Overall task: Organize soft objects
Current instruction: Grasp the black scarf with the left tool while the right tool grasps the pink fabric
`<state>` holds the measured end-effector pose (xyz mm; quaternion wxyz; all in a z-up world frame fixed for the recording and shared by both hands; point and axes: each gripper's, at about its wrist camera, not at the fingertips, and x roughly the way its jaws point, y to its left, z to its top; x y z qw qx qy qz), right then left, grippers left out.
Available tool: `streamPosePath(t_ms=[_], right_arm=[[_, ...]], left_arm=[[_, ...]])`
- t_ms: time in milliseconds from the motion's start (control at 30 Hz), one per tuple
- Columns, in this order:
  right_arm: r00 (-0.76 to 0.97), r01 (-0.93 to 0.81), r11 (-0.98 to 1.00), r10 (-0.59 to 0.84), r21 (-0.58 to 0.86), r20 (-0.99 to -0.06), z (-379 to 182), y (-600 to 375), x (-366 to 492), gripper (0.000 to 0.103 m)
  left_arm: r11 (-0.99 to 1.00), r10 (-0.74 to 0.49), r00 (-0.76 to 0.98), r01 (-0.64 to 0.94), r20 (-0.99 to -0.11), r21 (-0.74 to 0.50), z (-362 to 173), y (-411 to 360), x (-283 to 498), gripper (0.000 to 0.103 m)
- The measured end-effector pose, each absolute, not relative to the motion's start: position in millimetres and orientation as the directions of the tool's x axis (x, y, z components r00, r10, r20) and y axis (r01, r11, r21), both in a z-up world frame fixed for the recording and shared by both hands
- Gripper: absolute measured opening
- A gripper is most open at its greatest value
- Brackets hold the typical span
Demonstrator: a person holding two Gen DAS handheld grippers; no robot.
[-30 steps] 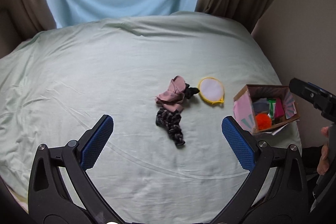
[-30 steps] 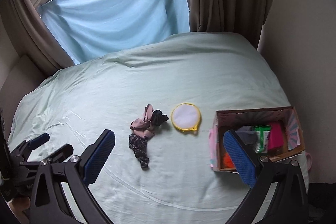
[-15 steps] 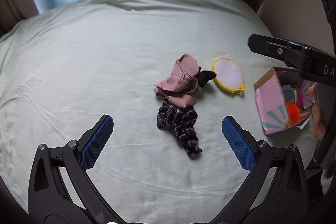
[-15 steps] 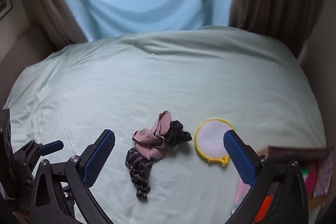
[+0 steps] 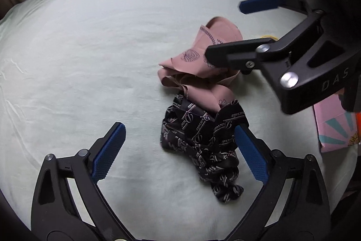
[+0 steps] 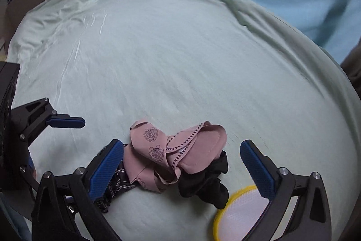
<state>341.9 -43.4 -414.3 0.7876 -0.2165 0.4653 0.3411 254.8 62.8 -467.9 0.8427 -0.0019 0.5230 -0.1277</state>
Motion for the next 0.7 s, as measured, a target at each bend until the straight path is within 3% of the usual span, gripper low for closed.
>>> streamPosePath(t_ms=[67, 100, 167, 233, 300, 467, 700], right_arm=[[0.308, -0.779, 0.627, 0.339, -0.03, -0.889, -426, -38, 343, 0.1], [0.283, -0.802, 0.596, 0.338, -0.028, -0.898, -432, -35, 344, 0.089], [0.286, -0.831, 0.551, 0.313, -0.072, -0.906, -443, -29, 344, 0.086], [0.275, -0.852, 0.518, 0.309, -0.082, -0.91, -451, -27, 348, 0.085], [0.257, -0.866, 0.494, 0.303, -0.079, -0.918, -457, -27, 351, 0.077], [0.258, -0.891, 0.439, 0.286, -0.113, -0.923, -466, -23, 347, 0.076], [0.275, -0.915, 0.368, 0.271, -0.165, -0.922, -472, -7, 330, 0.048]], left_arm=[[0.965, -0.216, 0.425, 0.229, -0.879, -0.126, -474, 57, 257, 0.095], [0.963, -0.215, 0.428, 0.24, -0.878, -0.119, -477, 54, 258, 0.094], [0.96, -0.219, 0.423, 0.254, -0.879, -0.116, -483, 49, 260, 0.093], [0.956, -0.235, 0.411, 0.26, -0.881, -0.134, -486, 47, 263, 0.088], [0.952, -0.252, 0.388, 0.264, -0.886, -0.155, -491, 46, 265, 0.079], [0.944, -0.273, 0.376, 0.28, -0.885, -0.172, -492, 37, 266, 0.061], [0.94, -0.287, 0.367, 0.285, -0.885, -0.186, -487, 41, 266, 0.039]])
